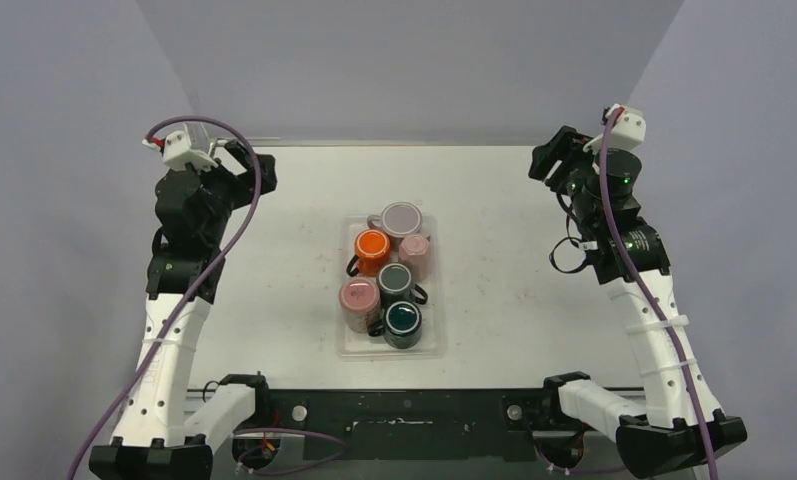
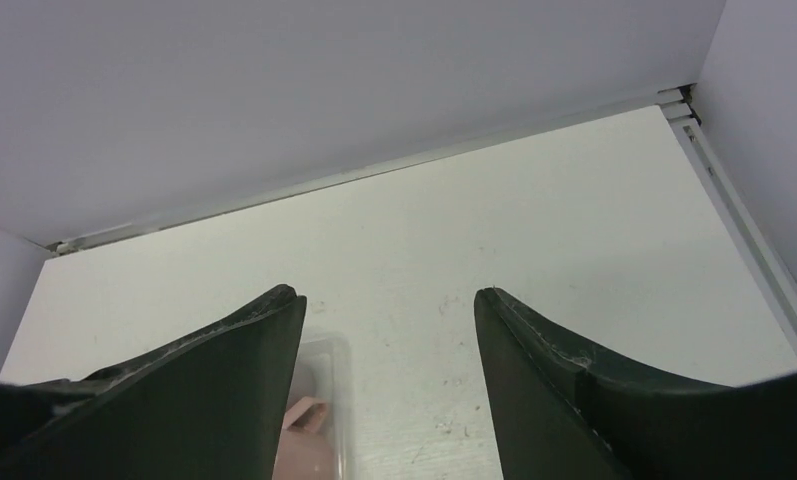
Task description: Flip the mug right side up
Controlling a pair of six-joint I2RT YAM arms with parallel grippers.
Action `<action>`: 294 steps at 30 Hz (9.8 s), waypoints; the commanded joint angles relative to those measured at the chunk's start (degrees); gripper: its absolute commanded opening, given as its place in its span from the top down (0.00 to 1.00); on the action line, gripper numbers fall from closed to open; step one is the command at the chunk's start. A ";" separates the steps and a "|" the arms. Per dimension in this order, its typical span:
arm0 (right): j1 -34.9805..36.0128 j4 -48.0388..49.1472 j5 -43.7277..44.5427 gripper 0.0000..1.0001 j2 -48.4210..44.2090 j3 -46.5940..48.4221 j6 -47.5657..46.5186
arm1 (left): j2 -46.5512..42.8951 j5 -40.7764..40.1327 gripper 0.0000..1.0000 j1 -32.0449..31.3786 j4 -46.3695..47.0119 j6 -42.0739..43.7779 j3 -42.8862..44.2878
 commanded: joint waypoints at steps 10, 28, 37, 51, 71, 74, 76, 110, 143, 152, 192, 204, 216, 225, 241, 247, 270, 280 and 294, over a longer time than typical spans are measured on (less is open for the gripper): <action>0.21 -3.08 -3.46 0.29 -2.69 -6.76 2.01 | 0.80 -0.02 0.04 -1.37 7.76 -5.86 -12.81; 6.96 -4.27 -11.65 0.12 -0.33 -15.83 0.40 | 0.51 4.12 0.01 -25.44 -20.17 5.75 -6.73; 8.52 -3.15 -11.78 0.12 1.31 -17.12 1.92 | -0.85 3.68 0.27 -33.10 -21.05 -5.17 -13.37; 14.33 -4.04 -9.75 0.13 1.59 -20.34 4.25 | -8.31 4.07 0.27 -51.52 -11.62 -6.06 -25.32; 16.08 -6.37 -3.85 0.13 -1.82 -23.75 6.91 | 8.61 -7.42 0.10 -57.36 -0.28 5.00 -24.31; 16.02 -6.55 -3.46 0.13 -1.96 -24.24 7.03 | 9.78 -2.84 0.10 -55.29 0.85 5.81 -24.60; 16.10 -6.78 -3.02 0.13 -1.88 -24.26 7.03 | 10.77 -0.27 0.12 -54.27 1.31 5.87 -24.66; 15.96 -8.07 2.70 0.15 -0.66 -25.69 7.21 | 19.70 -4.04 0.78 -59.68 2.37 6.46 -22.98; 14.72 2.00 -0.49 0.05 -11.27 -11.21 15.38 | 10.52 14.54 1.00 -37.40 10.16 0.45 -0.23; 15.50 28.40 -26.14 0.10 -10.75 -22.29 22.09 | 12.49 20.76 1.00 -29.98 31.01 -18.31 3.25; 25.45 64.62 -25.19 0.61 3.38 -20.68 45.81 | 13.08 33.20 1.00 -28.84 50.21 -37.28 4.26; 25.07 65.43 -26.36 0.95 5.00 -18.75 42.81 | 12.37 33.83 1.00 -28.84 52.57 -37.29 2.92; 25.07 61.60 -19.55 0.95 0.01 -16.95 23.88 | 9.87 28.62 0.32 -28.84 53.48 -35.10 -1.32; 25.05 53.72 -13.90 0.95 -2.24 -14.90 14.85 | 10.39 25.43 0.23 -27.78 49.14 -32.47 -3.68; 17.17 18.32 14.19 0.95 -2.93 -11.77 4.45 | 5.85 11.03 0.01 -24.55 19.92 -15.33 -4.46; 11.57 14.21 18.35 0.95 -1.55 -17.61 2.53 | 5.27 6.38 0.04 -24.40 5.56 -8.31 -2.81; 1.44 28.66 7.77 0.95 10.58 -36.65 0.59 | 10.72 9.09 0.04 -24.62 -11.52 -6.15 -0.87; 1.44 27.13 7.31 0.74 13.71 -39.08 0.86 | 11.35 9.47 0.04 -24.70 -12.26 -6.36 -0.14; 1.50 12.27 9.59 0.10 7.17 -34.86 4.97 | 13.31 5.64 0.04 -27.29 -16.42 -7.38 3.52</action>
